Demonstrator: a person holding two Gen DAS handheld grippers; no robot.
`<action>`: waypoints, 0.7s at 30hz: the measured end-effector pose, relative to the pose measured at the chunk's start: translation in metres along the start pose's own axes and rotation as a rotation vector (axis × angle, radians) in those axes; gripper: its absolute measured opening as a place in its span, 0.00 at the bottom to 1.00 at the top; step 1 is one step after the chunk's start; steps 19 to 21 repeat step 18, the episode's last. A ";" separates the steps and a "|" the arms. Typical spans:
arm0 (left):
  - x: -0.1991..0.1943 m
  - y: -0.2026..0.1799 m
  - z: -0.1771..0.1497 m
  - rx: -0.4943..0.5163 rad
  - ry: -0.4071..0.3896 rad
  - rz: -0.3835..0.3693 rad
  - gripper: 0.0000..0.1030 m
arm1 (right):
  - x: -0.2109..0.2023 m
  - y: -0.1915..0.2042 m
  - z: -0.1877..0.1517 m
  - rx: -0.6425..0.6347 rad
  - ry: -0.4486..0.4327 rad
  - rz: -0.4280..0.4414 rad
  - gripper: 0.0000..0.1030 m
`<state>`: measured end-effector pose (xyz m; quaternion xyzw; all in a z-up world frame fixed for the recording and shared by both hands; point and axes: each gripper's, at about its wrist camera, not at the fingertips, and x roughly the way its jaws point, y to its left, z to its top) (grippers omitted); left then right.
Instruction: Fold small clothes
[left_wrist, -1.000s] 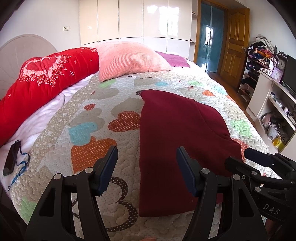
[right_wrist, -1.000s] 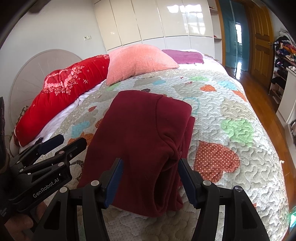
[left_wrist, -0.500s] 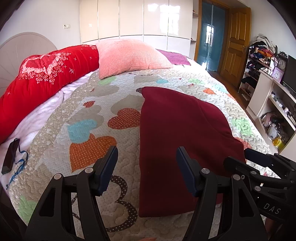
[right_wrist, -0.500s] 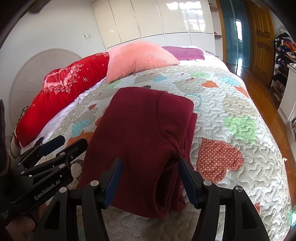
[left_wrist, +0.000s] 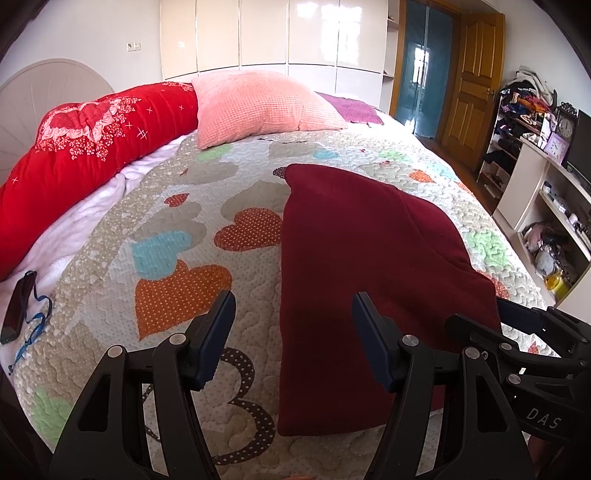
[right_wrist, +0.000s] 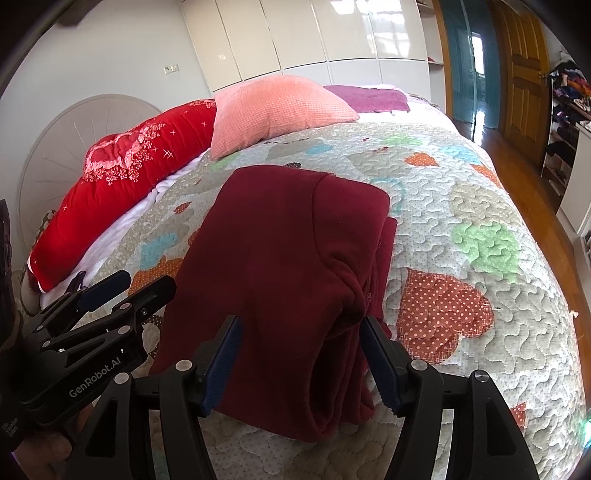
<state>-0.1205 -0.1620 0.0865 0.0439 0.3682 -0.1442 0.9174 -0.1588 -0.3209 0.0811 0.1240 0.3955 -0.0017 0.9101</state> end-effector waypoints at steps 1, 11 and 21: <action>0.001 0.000 0.000 -0.001 0.002 -0.002 0.64 | 0.001 0.000 0.000 0.000 0.002 0.001 0.62; 0.005 0.005 0.001 -0.017 0.005 -0.015 0.64 | 0.004 0.000 0.000 0.006 0.011 -0.001 0.62; 0.009 0.012 0.003 -0.032 0.010 -0.030 0.64 | 0.006 -0.004 0.000 0.017 0.015 0.020 0.62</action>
